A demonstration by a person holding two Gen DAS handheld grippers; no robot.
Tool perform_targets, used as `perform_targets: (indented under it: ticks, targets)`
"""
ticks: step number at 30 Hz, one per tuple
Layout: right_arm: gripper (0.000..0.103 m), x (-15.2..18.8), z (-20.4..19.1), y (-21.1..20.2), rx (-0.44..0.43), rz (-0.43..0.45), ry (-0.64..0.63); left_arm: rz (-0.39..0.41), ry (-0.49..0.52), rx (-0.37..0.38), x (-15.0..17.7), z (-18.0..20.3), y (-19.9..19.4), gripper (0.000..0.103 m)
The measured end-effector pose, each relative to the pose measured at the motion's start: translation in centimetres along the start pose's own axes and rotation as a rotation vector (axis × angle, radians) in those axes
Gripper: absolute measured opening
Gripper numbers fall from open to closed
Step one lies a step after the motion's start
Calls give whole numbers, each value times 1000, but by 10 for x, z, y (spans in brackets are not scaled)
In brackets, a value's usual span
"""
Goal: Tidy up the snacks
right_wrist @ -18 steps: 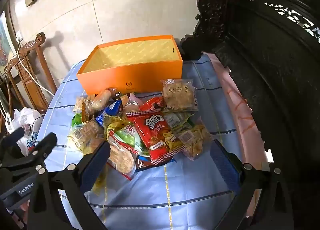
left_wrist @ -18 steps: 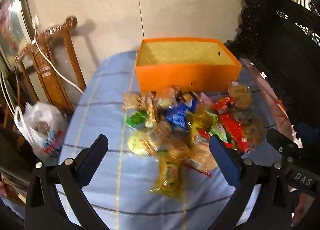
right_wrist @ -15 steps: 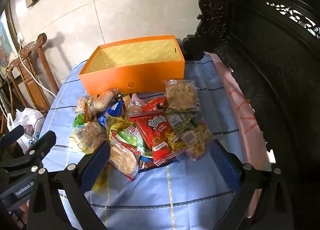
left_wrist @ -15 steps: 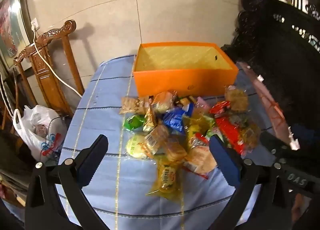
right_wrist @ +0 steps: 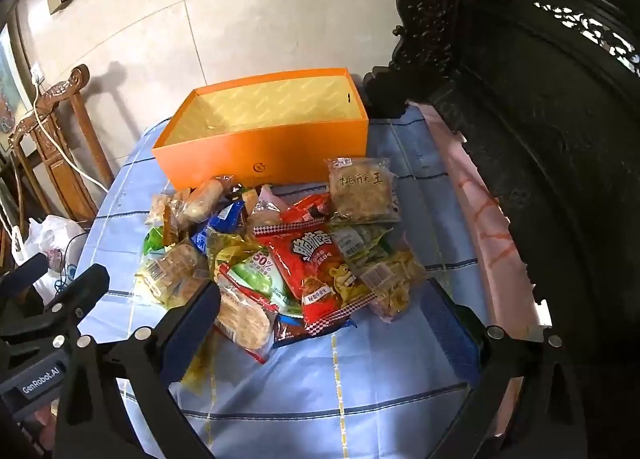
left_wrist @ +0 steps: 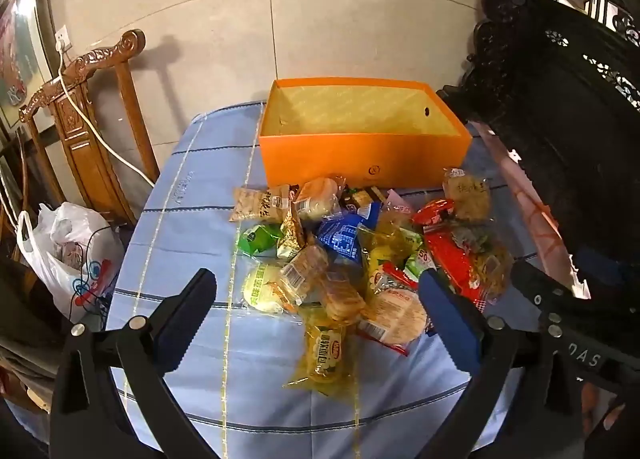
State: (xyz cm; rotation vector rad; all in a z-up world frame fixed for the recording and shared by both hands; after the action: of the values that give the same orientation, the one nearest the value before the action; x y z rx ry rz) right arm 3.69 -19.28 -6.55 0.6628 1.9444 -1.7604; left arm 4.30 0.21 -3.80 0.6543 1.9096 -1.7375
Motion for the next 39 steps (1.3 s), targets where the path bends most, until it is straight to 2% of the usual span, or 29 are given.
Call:
perform_targets:
  ticks: [20, 26, 35, 39]
  targets:
    - [100, -3, -6, -7, 16, 16, -22, -6, -19, -34, 2, -10, 3, 99]
    - [100, -2, -8, -8, 12, 15, -35, -12, -50, -14, 1, -14, 4, 99]
    - [100, -3, -8, -7, 24, 11, -34, -15, -41, -7, 2, -10, 6, 99]
    - [100, -3, -8, -7, 21, 10, -32, 4, -34, 40, 2, -5, 1, 99]
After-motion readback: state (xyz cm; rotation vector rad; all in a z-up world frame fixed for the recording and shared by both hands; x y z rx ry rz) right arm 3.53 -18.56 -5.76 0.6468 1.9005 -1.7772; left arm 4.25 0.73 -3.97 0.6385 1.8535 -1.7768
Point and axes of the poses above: each gripper's, at about its wrist camera, not at the fingertips, and y roughly the way its jaws point, z to its right, x to its underside, the point moved 6 cm from there along y, roughly the way its jaws point, and after that the axes turned 5 degrees about -x, right-handed, at the moved point
